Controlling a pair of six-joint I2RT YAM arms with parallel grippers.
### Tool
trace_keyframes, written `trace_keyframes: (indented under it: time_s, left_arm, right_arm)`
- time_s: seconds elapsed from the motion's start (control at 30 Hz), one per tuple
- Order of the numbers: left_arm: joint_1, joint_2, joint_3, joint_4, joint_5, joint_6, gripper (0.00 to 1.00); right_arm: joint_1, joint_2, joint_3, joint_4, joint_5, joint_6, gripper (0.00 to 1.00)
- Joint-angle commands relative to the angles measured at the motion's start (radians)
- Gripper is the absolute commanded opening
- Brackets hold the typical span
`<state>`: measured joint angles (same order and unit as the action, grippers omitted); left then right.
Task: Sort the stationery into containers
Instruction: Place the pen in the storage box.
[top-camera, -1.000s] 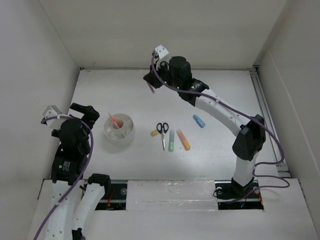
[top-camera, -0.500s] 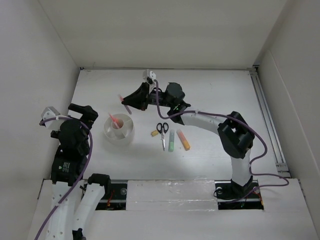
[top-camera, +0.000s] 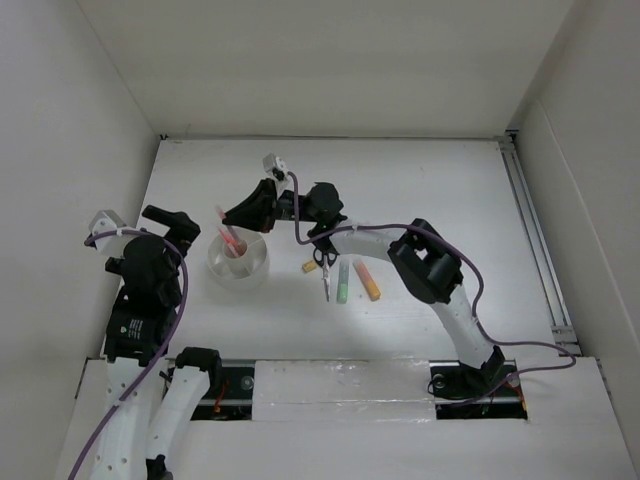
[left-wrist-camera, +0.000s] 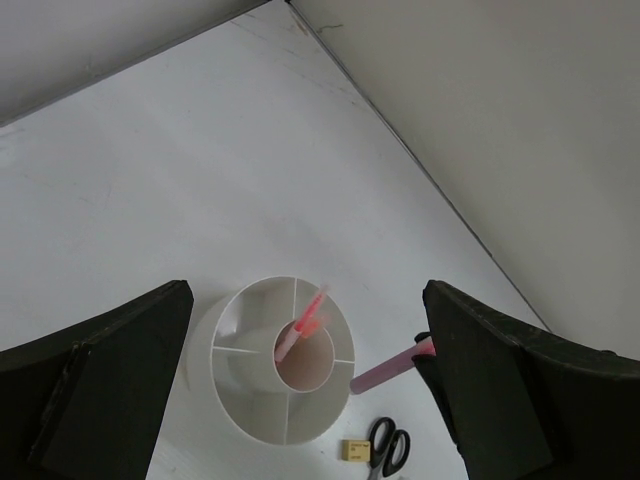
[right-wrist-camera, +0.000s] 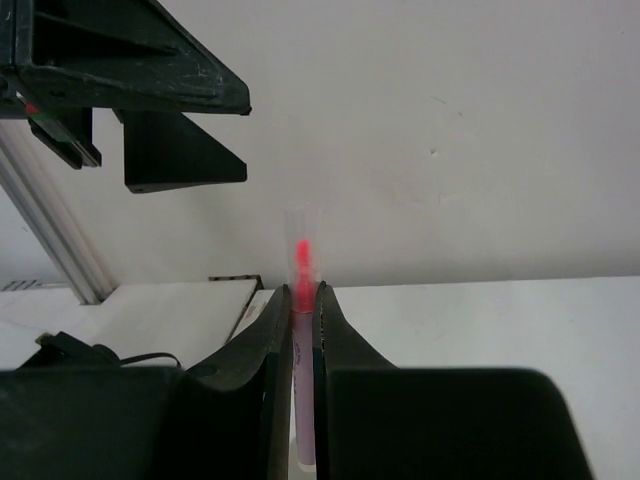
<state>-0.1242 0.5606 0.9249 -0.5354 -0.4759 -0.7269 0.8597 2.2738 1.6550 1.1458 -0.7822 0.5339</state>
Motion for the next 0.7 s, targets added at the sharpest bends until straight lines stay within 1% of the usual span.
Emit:
trace_keyframes:
  time_s: [0.0, 0.07, 0.13, 0.2, 0.67]
  left_arm:
    - [0.005, -0.007, -0.001, 0.018, -0.032, -0.006, 1.00]
    - [0.005, -0.007, 0.008, -0.012, -0.075, -0.019, 1.00]
    - [0.005, 0.021, 0.029, -0.067, -0.115, -0.069, 1.00]
    - [0.005, 0.021, 0.029, -0.077, -0.139, -0.078, 1.00]
    - [0.005, 0.001, 0.029, -0.068, -0.130, -0.088, 1.00]
  right_arm:
    - [0.010, 0.003, 0.080, 0.111, 0.001, 0.023, 0.00]
    - [0.010, 0.016, 0.092, 0.101, 0.001, 0.023, 0.00]
    - [0.010, 0.042, 0.103, 0.101, 0.011, 0.023, 0.00]
    - [0.010, 0.061, 0.112, 0.091, 0.011, 0.023, 0.00]
    - [0.010, 0.142, 0.143, 0.080, 0.011, 0.032, 0.00]
